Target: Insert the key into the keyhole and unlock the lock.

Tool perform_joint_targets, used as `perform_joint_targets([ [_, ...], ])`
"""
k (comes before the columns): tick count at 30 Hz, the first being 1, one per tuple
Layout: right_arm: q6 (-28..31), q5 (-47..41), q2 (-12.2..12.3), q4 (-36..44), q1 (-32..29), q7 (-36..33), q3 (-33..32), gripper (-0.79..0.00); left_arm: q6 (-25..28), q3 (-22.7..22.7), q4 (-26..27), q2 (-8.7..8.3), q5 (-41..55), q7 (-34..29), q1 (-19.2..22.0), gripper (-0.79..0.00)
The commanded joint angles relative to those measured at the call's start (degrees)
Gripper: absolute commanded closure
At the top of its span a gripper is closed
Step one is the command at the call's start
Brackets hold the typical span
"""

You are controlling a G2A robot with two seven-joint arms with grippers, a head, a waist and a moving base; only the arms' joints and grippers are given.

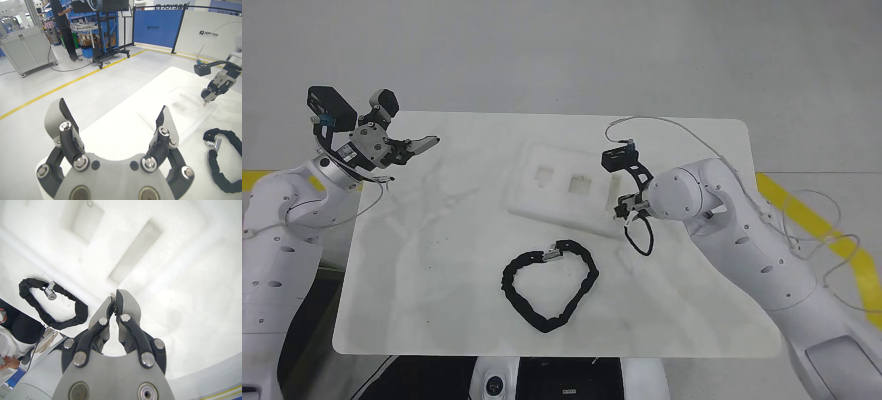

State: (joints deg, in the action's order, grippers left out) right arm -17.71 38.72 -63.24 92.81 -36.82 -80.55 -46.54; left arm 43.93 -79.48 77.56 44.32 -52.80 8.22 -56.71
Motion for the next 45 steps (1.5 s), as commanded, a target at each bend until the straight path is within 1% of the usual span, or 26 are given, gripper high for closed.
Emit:
perform_joint_targets([
  [1, -0.17, 0.84, 0.15, 0.99, -0.22, -0.64, -0.39, 0.000, 0.00, 0.00, 0.00, 0.00, 0.00, 0.00, 0.00, -0.785],
  [10, -1.58, 6.47, 1.09, 6.04, -1.54, -3.22, -2.78, 0.000, 0.00, 0.00, 0.00, 0.00, 0.00, 0.00, 0.00, -0.785],
  [14, -2.00, 8.72, 1.45, 7.30, -2.04, -4.02, -4.01, 0.000, 0.00, 0.00, 0.00, 0.00, 0.00, 0.00, 0.00, -0.785],
  [16, -1.63, 11.79, 1.70, 7.47, -2.20, -4.39, -4.24, 0.000, 0.00, 0.00, 0.00, 0.00, 0.00, 0.00, 0.00, -0.785],
  [18, -1.53, 13.08, 1.80, 7.94, -2.50, -4.49, -4.74, 0.000, 0.00, 0.00, 0.00, 0.00, 0.00, 0.00, 0.00, -0.785],
  [23, -1.39, 11.03, 1.87, 9.53, -3.52, -4.63, -6.99, 0.000, 0.00, 0.00, 0.00, 0.00, 0.00, 0.00, 0.00, -0.785],
  [25, -0.89, 8.89, 1.90, 10.21, -4.14, -3.99, -8.14, 0.000, 0.00, 0.00, 0.00, 0.00, 0.00, 0.00, 0.00, -0.785],
  [30, -0.10, 9.81, 2.05, 10.25, -4.88, -4.02, -8.77, 0.000, 0.00, 0.00, 0.00, 0.00, 0.00, 0.00, 0.00, -0.785],
  [45, 2.14, 7.93, 1.02, 4.22, -4.40, -1.09, -7.28, 0.000, 0.00, 0.00, 0.00, 0.00, 0.00, 0.00, 0.00, -0.785],
])
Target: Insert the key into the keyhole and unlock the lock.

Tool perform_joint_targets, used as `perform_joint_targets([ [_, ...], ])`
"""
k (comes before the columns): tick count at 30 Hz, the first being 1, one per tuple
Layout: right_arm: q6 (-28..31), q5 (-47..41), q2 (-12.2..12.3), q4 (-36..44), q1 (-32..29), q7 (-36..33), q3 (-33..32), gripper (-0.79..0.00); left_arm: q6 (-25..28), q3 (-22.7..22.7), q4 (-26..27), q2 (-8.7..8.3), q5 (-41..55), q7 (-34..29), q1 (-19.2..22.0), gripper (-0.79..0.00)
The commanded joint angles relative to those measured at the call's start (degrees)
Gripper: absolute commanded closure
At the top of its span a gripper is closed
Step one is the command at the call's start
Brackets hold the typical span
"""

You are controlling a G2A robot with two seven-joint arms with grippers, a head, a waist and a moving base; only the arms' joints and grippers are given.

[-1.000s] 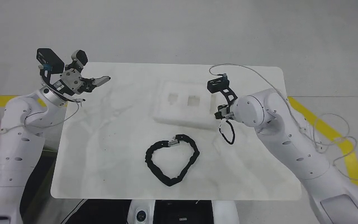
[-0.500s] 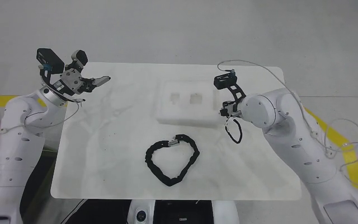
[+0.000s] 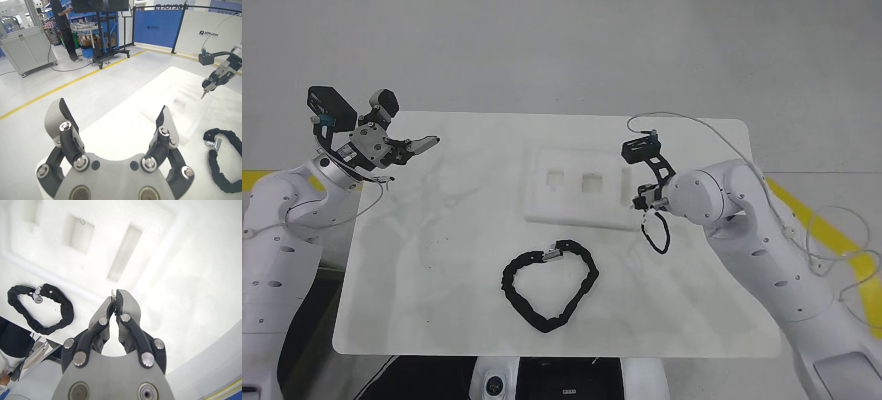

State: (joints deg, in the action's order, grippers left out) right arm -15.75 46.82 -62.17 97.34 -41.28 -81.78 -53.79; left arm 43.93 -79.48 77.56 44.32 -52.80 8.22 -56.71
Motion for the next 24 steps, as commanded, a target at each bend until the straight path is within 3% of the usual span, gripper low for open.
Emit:
perform_joint_targets([
  [1, 0.32, -0.30, -0.08, -0.53, 0.09, 0.34, -0.09, 0.000, -0.38, -0.05, 0.42, 0.01, -0.27, -0.20, -0.15, -0.785],
  [7, 0.98, -0.97, -0.07, -0.96, -0.31, 1.04, -1.18, 0.000, 1.13, 0.26, 5.54, -0.03, -3.17, -3.65, -1.36, -0.785],
  [15, 1.06, -1.19, 0.96, 5.12, -3.31, -0.14, -5.97, 0.000, 3.03, 5.21, 7.82, 0.96, -7.12, -4.46, -1.27, -0.785],
  [24, 8.15, -7.39, 2.86, 14.95, -13.22, 3.52, -15.79, 0.000, 13.09, 10.61, 8.90, 1.66, -14.04, -2.11, -1.83, -0.785],
])
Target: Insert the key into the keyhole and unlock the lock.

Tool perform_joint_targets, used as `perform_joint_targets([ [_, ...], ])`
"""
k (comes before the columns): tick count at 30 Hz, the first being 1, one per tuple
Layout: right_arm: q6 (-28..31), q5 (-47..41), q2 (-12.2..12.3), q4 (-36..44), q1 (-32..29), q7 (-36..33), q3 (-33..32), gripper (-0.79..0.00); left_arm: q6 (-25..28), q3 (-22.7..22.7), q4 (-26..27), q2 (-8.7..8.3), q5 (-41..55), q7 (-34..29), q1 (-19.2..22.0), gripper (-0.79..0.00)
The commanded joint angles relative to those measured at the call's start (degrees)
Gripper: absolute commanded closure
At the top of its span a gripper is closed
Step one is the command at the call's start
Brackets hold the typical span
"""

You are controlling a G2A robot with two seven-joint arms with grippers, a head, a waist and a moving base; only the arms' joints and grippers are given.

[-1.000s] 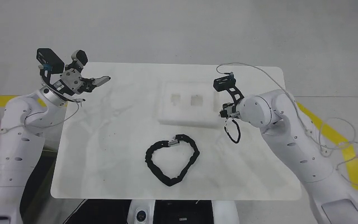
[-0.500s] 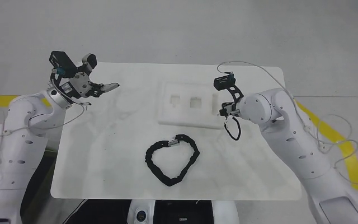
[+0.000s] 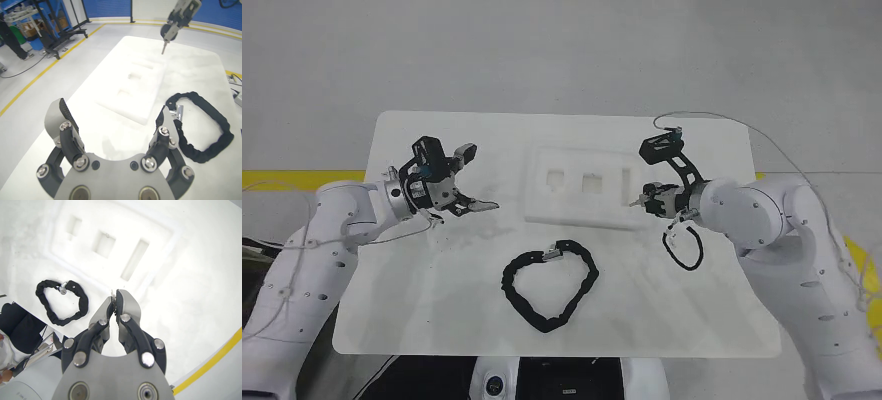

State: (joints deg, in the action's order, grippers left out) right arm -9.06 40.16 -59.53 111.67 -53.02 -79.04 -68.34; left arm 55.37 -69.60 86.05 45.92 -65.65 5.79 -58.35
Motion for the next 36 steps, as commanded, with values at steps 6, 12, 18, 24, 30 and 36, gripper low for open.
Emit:
perform_joint_targets([
  [6, 7.66, -4.39, 1.09, 2.22, -7.72, 4.95, -5.84, 0.000, 2.63, 5.26, 4.36, -0.18, -8.89, 2.96, -1.92, -0.785],
  [12, 13.51, -9.13, 1.69, 3.21, -13.73, 11.14, -10.26, 0.000, 2.63, 9.79, 6.81, -1.10, -16.69, 7.64, -2.84, -0.785],
  [18, 18.66, -14.10, 2.23, 3.06, -18.96, 15.55, -14.79, 0.000, 2.63, 14.26, 7.38, -1.68, -20.58, 8.11, -2.64, -0.785],
  [24, 23.46, -17.86, 2.61, 2.82, -22.87, 19.62, -17.94, 0.000, 2.59, 17.27, 7.35, -1.25, -22.90, 8.55, -1.09, -0.785],
  [30, 27.10, -20.86, 2.79, 1.60, -24.91, 22.48, -19.24, 0.000, 1.60, 18.43, 6.56, -0.56, -22.56, 9.05, -0.29, -0.785],
  [36, 27.10, -20.86, 2.79, 1.60, -24.91, 22.48, -19.24, 0.000, 1.60, 18.43, 6.56, -0.56, -22.56, 9.05, -0.29, -0.785],
])
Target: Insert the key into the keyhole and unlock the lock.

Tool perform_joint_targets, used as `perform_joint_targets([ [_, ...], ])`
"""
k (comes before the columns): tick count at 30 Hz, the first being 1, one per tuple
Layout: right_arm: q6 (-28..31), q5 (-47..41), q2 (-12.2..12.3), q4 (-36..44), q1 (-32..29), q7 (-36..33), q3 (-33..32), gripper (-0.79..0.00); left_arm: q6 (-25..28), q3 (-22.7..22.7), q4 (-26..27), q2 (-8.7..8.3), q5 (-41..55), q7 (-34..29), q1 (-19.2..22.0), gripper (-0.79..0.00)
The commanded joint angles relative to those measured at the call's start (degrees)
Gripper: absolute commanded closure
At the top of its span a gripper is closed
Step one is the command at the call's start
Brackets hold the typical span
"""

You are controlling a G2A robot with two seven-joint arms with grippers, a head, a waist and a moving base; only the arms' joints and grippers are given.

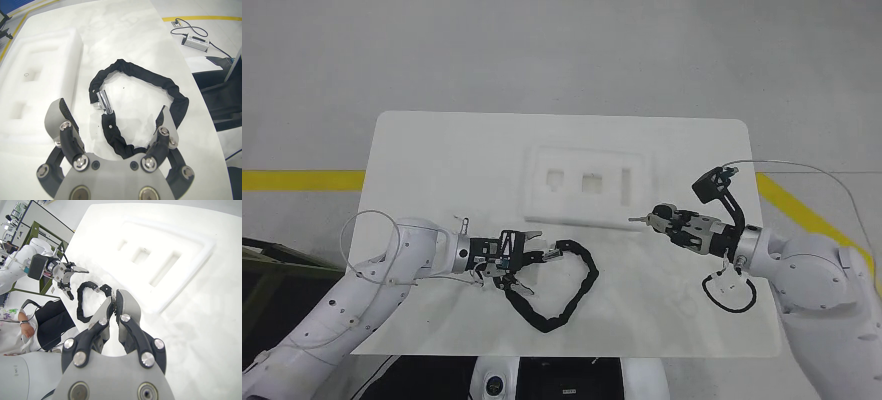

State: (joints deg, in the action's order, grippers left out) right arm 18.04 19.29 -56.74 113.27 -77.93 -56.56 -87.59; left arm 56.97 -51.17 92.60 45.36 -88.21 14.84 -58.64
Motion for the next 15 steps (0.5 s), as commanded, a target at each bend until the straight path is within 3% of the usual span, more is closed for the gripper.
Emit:
perform_joint_targets([
  [1, 0.00, 0.00, 0.00, 0.00, 0.00, 0.00, 0.00, 0.000, 0.00, 0.00, 0.00, 0.00, 0.00, 0.00, 0.00, -0.785],
  [15, 0.00, 0.00, 0.00, 0.00, 0.00, 0.00, 0.00, 0.000, -1.53, -0.37, 0.32, 0.06, -0.28, -1.91, -1.49, -0.785],
])
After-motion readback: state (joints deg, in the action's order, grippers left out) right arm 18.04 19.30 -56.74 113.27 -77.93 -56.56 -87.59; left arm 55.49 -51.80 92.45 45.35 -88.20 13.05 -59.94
